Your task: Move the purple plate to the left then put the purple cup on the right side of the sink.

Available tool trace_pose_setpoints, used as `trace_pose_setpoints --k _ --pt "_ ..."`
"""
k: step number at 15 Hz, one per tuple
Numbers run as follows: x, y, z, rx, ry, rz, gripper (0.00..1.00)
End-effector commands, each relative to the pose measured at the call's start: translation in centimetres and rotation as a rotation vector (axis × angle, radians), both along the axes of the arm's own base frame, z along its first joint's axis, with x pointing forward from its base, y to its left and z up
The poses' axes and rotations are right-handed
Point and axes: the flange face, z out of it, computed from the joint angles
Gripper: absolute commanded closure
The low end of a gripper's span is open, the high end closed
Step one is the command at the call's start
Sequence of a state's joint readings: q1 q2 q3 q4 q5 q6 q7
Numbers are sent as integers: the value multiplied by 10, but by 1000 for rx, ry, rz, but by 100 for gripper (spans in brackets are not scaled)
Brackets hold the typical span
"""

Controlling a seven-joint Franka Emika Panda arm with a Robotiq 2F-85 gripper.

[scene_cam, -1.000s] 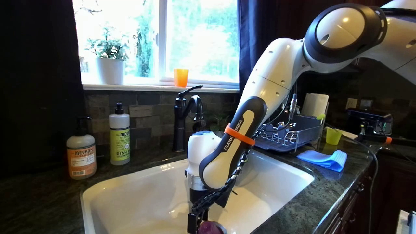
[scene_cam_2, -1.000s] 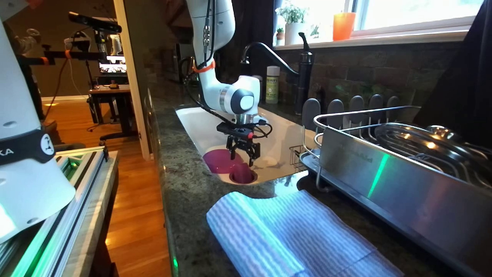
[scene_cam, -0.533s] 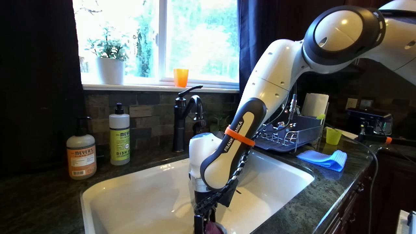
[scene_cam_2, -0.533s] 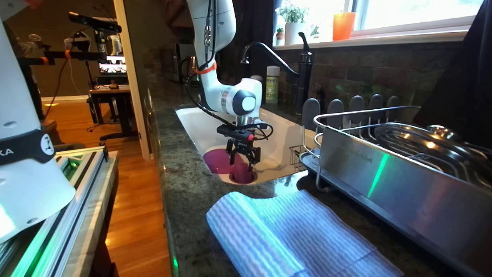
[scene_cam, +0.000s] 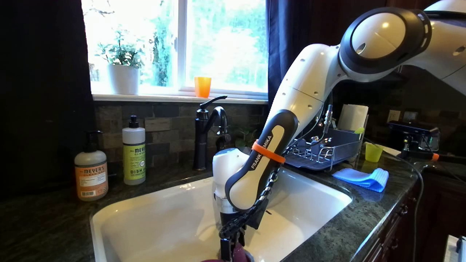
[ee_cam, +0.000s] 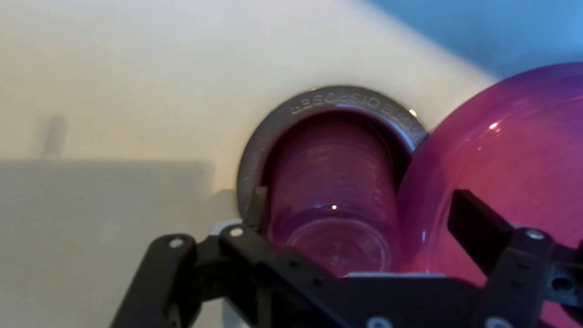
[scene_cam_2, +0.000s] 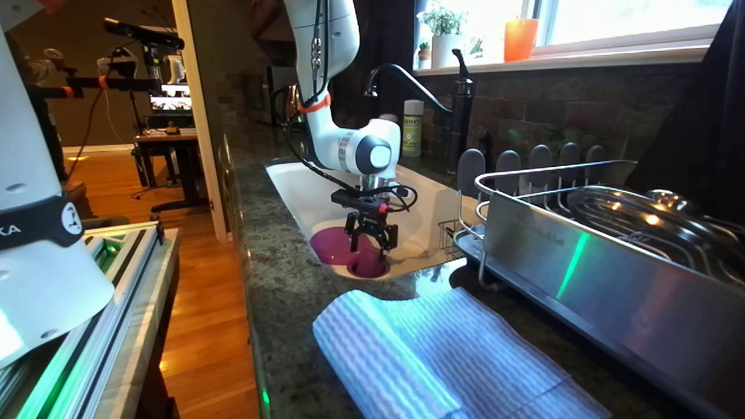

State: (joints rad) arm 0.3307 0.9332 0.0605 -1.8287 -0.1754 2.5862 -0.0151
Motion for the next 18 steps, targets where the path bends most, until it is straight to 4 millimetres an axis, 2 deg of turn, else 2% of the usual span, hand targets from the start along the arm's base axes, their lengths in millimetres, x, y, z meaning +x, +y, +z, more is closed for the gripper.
trace_pose_setpoints --k 1,5,10,18 --pt "2 -5 -6 -26 -14 -11 0" --pt "7 -10 3 17 -18 -17 0" --pt "12 -4 23 105 -27 -50 0" --pt "6 -17 14 151 45 -144 0"
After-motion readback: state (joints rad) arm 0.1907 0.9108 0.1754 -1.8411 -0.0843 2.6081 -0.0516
